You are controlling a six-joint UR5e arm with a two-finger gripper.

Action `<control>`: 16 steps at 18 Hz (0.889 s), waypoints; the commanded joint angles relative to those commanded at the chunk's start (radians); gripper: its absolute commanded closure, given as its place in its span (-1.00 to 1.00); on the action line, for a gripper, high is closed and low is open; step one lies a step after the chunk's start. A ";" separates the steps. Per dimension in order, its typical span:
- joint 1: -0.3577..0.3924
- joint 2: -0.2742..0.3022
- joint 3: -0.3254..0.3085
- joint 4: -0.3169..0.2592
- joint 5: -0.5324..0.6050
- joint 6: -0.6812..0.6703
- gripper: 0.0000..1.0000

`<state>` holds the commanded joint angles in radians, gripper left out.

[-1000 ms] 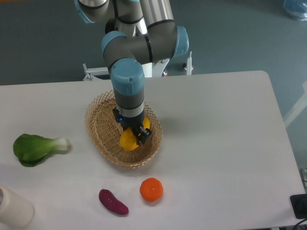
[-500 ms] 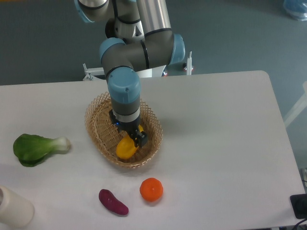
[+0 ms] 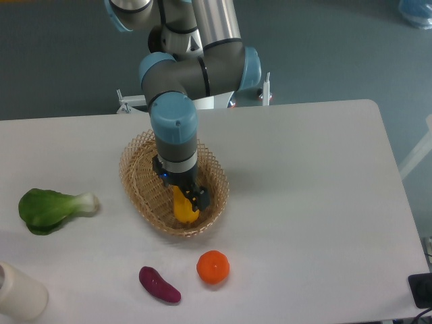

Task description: Place the mango in the basket

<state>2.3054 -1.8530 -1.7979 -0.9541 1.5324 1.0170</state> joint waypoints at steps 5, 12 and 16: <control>0.087 -0.009 0.106 -0.009 -0.005 0.012 -1.00; 0.219 -0.072 0.181 -0.014 -0.003 0.196 -1.00; 0.273 -0.124 0.232 -0.015 0.005 0.305 -1.00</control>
<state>2.5785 -1.9772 -1.5663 -0.9695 1.5370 1.3221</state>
